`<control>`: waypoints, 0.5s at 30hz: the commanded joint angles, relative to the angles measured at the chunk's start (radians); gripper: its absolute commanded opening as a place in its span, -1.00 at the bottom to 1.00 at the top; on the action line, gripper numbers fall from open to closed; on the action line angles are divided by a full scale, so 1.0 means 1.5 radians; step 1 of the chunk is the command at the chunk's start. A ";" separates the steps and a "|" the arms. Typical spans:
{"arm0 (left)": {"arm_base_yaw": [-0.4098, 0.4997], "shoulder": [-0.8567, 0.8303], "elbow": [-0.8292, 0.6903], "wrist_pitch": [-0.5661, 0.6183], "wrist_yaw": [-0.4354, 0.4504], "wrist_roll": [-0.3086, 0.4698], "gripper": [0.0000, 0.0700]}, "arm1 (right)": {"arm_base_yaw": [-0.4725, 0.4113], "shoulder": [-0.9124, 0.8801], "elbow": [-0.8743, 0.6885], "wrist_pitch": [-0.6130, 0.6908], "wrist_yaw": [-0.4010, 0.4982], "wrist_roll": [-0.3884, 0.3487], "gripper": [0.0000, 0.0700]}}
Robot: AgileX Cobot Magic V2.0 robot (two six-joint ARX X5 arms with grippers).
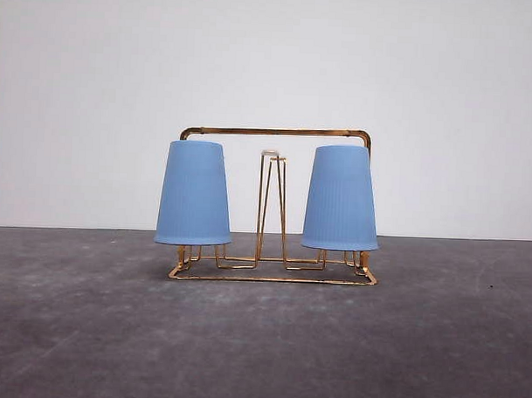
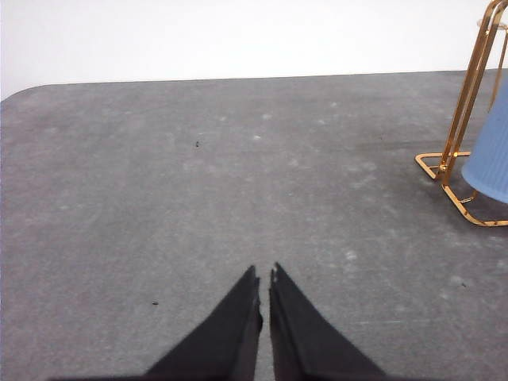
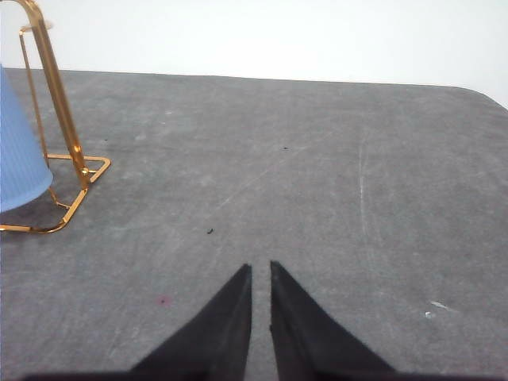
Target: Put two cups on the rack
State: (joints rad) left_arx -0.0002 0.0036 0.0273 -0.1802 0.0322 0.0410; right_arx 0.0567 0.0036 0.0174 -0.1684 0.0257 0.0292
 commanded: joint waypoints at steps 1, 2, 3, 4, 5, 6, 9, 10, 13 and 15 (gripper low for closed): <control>0.001 -0.001 -0.010 -0.004 0.000 0.005 -1.00 | -0.001 0.000 -0.003 0.008 0.001 -0.003 -0.88; 0.001 -0.001 -0.010 -0.004 0.000 0.005 -1.00 | -0.001 0.000 -0.003 0.008 0.001 -0.003 -0.88; 0.001 -0.001 -0.010 -0.004 0.000 0.005 -1.00 | -0.001 0.000 -0.003 0.007 0.001 -0.003 -0.88; 0.001 -0.001 -0.010 -0.004 0.000 0.005 -1.00 | -0.001 0.000 -0.003 0.007 0.001 -0.003 -0.88; 0.001 -0.001 -0.010 -0.004 0.000 0.005 -1.00 | -0.001 0.000 -0.003 0.007 0.001 -0.003 -0.88; 0.001 -0.001 -0.010 -0.004 0.000 0.005 -1.00 | -0.001 0.000 -0.003 0.007 0.001 -0.003 -0.88; 0.001 -0.001 -0.010 -0.004 0.000 0.005 -1.00 | -0.001 0.000 -0.003 0.008 0.001 -0.003 -0.88; 0.001 -0.001 -0.010 -0.004 0.000 0.005 -1.00 | -0.001 0.000 -0.003 0.008 0.001 -0.003 -0.88; 0.001 -0.001 -0.010 -0.004 0.000 0.005 -1.00 | -0.001 0.000 -0.003 0.008 0.001 -0.003 -0.88; 0.001 -0.001 -0.010 -0.004 0.000 0.005 -1.00 | -0.001 0.000 -0.003 0.007 0.001 -0.003 -0.88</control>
State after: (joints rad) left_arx -0.0002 0.0036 0.0273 -0.1802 0.0319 0.0410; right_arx 0.0566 0.0036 0.0174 -0.1684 0.0257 0.0292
